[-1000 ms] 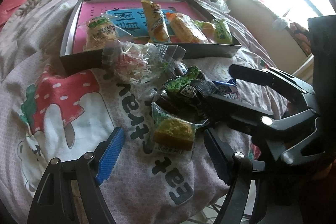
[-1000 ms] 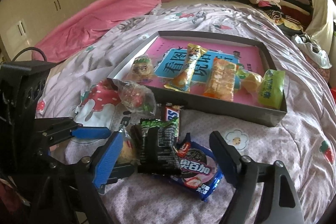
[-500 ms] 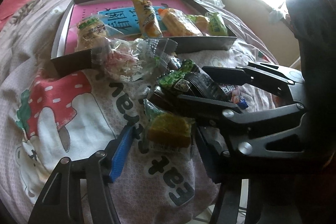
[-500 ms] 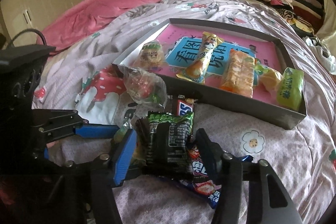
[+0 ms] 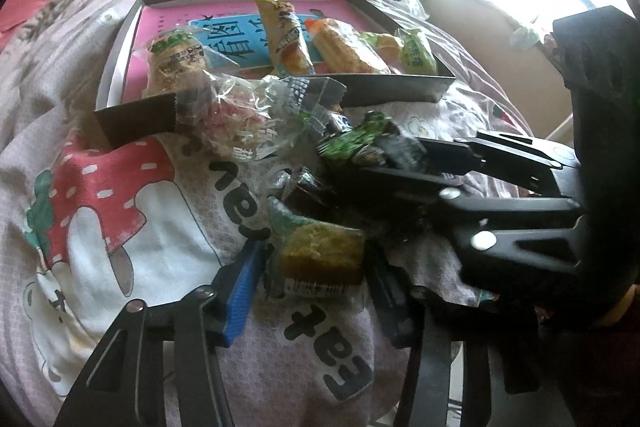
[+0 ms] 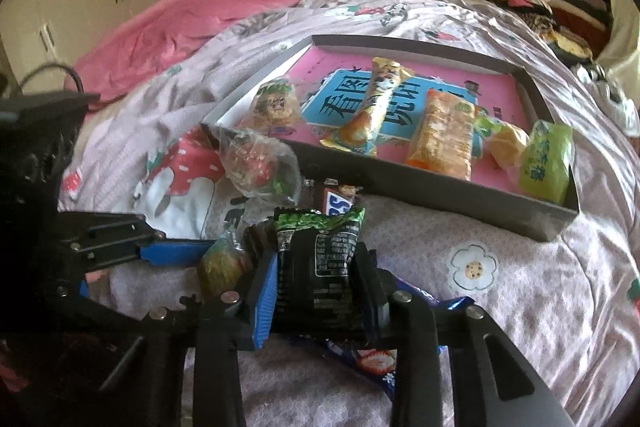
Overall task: Organize snacks
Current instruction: 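Grasp the black green-topped snack bag with the right tool while the left tool grasps the clear cake bag, then lift both held bags and carry them over the pink tray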
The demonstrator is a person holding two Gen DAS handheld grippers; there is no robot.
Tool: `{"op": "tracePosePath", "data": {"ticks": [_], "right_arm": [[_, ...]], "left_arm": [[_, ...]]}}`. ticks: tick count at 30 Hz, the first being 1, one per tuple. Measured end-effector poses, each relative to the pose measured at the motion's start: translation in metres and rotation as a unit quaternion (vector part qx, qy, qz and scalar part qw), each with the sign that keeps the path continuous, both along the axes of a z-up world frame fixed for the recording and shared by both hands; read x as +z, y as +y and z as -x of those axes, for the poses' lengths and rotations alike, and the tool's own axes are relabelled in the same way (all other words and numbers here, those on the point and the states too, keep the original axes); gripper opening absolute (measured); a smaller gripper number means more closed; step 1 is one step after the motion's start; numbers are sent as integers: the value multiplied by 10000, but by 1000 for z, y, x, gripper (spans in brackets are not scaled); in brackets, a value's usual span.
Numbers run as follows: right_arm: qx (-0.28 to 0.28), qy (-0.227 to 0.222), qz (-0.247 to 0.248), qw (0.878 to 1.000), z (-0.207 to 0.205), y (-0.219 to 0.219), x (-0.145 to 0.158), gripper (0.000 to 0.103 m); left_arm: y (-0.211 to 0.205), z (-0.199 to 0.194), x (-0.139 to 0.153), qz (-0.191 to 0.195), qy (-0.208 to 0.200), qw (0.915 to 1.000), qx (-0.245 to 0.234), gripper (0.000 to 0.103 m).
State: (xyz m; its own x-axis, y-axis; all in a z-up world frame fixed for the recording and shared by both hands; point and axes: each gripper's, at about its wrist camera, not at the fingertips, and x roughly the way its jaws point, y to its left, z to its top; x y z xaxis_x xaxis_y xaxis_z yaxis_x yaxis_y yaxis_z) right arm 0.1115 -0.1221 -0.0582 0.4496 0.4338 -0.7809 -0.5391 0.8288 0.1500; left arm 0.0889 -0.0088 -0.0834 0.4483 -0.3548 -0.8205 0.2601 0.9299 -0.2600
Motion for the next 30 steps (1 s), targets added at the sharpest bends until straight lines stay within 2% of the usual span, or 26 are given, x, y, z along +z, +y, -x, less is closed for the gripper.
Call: {"op": "tracePosePath", "data": {"ticks": [2,8,19,30], "right_arm": [[-92,-17,-82,9999,-1,-5,2,35],[-342,-9,-395,9986,-6,-21,7,35],[-738,-2,-625,9953,-13,-44,11,35],[-758,-110,-721,9945,-11,-47,15,35]], "left_arm": [[0,-1,0,5,7,10000,0,46],[2,1,2,27,23,10000,-16,42],[12,7,14,262,-19,9996,50,41],[15,13,26,408,-138,9990,121,41]]}}
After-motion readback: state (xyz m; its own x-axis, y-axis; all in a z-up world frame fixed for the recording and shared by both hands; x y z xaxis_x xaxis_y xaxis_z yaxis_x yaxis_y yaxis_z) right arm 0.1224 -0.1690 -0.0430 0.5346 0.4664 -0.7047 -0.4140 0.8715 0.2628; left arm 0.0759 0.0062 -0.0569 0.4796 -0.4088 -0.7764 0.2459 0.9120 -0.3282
